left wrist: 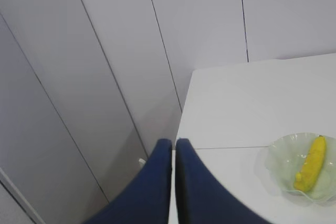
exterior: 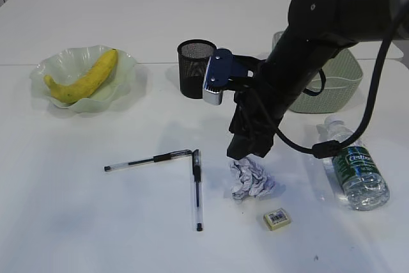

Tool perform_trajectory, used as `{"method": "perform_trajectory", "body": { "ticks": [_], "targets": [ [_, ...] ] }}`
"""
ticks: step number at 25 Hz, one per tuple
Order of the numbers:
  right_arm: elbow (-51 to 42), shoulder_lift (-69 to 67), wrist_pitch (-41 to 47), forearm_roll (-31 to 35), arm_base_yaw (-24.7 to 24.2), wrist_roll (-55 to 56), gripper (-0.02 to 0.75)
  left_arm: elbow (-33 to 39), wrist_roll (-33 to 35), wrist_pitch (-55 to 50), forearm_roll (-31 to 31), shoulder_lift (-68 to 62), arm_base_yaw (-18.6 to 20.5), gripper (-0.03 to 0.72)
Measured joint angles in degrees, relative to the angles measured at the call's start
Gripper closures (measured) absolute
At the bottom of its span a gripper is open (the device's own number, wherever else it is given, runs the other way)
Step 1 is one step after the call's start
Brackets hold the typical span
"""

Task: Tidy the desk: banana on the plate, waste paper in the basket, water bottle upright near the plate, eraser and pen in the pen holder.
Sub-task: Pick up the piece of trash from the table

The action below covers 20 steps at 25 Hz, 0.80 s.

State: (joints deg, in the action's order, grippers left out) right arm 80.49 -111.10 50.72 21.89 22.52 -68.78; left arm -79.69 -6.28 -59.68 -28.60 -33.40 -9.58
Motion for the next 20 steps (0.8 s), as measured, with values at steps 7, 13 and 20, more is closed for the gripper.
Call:
{"method": "perform_trajectory", "body": {
  "ticks": [7, 13, 20],
  "targets": [
    [0.0, -0.7, -0.2, -0.8, 0.0, 0.0, 0.334, 0.0, 0.0, 0.1, 0.0, 0.0, 0.0, 0.704],
    [0.0, -2.1, 0.6, -1.2, 0.0, -1.7, 0.333, 0.0, 0.0, 0.1, 0.0, 0.0, 0.0, 0.704],
    [0.0, -2.2, 1.4, -4.4, 0.0, -2.8, 0.330, 0.0, 0.0, -0.7, 0.0, 0.0, 0.0, 0.704]
  ]
}}
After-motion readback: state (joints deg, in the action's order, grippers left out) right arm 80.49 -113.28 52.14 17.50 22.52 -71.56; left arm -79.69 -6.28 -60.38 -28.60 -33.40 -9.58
